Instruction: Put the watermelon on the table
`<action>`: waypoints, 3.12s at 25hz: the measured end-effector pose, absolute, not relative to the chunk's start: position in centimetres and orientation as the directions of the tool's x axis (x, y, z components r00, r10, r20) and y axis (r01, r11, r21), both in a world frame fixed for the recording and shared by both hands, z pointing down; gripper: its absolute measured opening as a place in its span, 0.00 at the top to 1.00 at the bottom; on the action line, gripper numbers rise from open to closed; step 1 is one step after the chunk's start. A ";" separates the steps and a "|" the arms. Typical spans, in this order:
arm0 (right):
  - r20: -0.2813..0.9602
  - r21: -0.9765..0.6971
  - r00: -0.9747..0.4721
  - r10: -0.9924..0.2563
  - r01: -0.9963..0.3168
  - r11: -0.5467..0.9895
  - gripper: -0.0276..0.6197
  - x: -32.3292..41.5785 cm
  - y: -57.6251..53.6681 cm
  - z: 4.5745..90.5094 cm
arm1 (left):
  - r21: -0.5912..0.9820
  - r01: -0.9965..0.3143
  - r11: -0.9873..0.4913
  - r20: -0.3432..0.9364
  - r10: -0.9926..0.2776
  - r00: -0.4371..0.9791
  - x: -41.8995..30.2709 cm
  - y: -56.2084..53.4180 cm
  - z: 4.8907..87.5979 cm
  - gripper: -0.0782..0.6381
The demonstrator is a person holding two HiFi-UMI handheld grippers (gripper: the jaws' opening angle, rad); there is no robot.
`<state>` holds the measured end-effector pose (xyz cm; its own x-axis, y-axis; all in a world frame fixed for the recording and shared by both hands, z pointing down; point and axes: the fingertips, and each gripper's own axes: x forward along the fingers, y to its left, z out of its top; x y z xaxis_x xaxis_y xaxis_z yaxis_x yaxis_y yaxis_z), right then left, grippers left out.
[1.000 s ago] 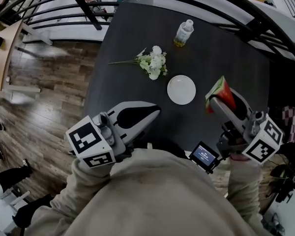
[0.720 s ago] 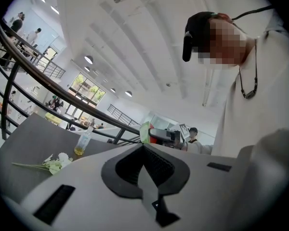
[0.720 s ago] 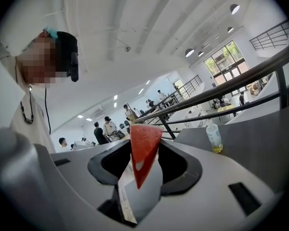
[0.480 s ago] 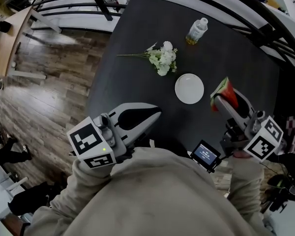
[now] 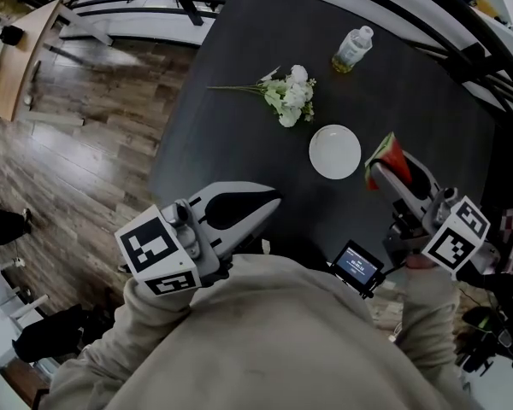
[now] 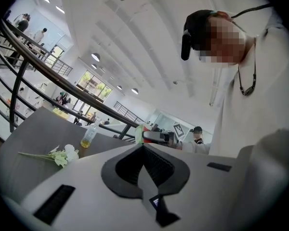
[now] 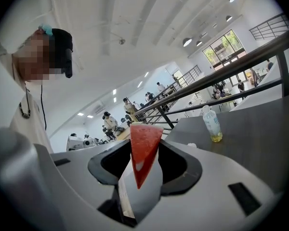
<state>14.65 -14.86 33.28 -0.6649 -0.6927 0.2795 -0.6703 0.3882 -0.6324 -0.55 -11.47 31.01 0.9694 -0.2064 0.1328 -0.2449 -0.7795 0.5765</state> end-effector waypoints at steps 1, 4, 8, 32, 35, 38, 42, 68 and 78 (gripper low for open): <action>0.282 -0.635 -0.667 -0.690 -0.669 0.387 0.66 14.6 -14.9 33.6 | 0.579 -0.249 -0.777 0.137 -0.208 0.968 -0.6 -11.5 31.2 0.89; 0.287 -0.644 -0.673 -0.682 -0.663 0.383 0.66 14.5 -15.1 34.5 | 0.581 -0.260 -0.771 0.149 -0.213 0.966 -0.9 -11.5 31.7 0.89; 0.299 -0.653 -0.679 -0.671 -0.658 0.375 0.66 14.4 -15.3 35.7 | 0.584 -0.267 -0.767 0.158 -0.215 0.964 -1.0 -11.4 32.0 0.89; 0.403 -0.686 -0.712 -0.575 -0.651 0.325 0.66 13.8 -15.4 43.8 | 0.657 -0.319 -0.683 0.201 -0.250 0.947 -2.4 -9.8 35.0 0.89; 0.414 -0.688 -0.710 -0.569 -0.654 0.315 0.66 13.9 -15.5 44.9 | 0.666 -0.323 -0.672 0.203 -0.253 0.946 -2.6 -9.6 35.6 0.89; 0.434 -0.683 -0.705 -0.561 -0.663 0.306 0.66 14.0 -15.7 46.2 | 0.672 -0.331 -0.662 0.210 -0.258 0.943 -3.0 -9.5 36.2 0.89; 0.461 -0.665 -0.701 -0.545 -0.679 0.312 0.66 14.2 -15.8 47.6 | 0.673 -0.343 -0.655 0.220 -0.266 0.939 -3.3 -9.3 36.7 0.89; 0.620 -0.596 -0.629 -0.469 -0.766 0.240 0.66 15.4 -16.5 58.5 | 0.662 -0.386 -0.642 0.259 -0.288 0.922 -4.4 -8.6 38.5 0.89; 0.691 -0.548 -0.590 -0.419 -0.805 0.228 0.66 15.3 -16.2 62.0 | 0.667 -0.398 -0.630 0.266 -0.298 0.917 -5.0 -8.5 38.5 0.89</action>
<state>15.31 -16.22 62.02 -0.5896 -0.4185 0.6908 -0.8045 0.2283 -0.5483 -5.00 -8.52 38.51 0.9169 -0.2980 0.2656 -0.3979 -0.6299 0.6670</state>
